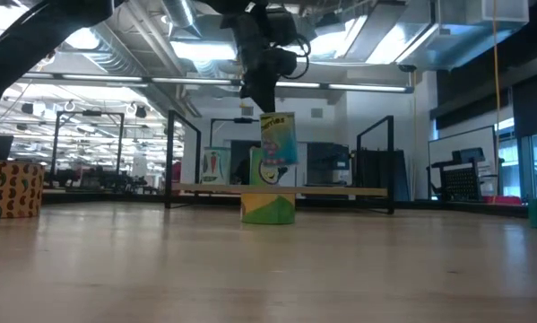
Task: Pick and place cans onto a shelf
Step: Put the bottom middle light blue can on the shelf aligned with the pink can
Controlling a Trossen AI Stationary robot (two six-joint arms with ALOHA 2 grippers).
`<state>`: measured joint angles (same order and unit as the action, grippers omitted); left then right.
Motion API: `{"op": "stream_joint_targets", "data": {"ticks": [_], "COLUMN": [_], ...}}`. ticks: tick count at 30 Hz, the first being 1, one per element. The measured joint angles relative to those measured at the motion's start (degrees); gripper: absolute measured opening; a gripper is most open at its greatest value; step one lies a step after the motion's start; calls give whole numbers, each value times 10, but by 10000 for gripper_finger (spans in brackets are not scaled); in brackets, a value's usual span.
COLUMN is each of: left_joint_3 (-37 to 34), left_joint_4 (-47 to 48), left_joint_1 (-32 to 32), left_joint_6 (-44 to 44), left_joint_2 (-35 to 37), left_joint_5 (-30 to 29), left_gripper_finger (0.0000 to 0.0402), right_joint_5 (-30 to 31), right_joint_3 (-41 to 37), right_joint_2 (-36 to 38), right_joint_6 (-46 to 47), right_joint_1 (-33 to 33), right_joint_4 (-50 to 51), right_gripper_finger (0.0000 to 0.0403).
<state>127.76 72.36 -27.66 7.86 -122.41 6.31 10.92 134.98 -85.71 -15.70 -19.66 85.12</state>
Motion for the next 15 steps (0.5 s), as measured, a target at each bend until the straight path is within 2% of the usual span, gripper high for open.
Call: {"op": "stream_joint_targets", "data": {"ticks": [3,15], "left_joint_3": [0,0], "left_joint_4": [11,17], "left_joint_1": [-7,-13], "left_joint_6": [0,4], "left_joint_2": [0,-48], "left_joint_5": [18,9], "left_gripper_finger": [0,0], "right_joint_5": [0,0], "right_joint_3": [0,0], "right_joint_2": [0,0], "right_joint_6": [0,0], "right_joint_1": [0,0], "right_joint_4": [0,0], "right_gripper_finger": [117,117]}}
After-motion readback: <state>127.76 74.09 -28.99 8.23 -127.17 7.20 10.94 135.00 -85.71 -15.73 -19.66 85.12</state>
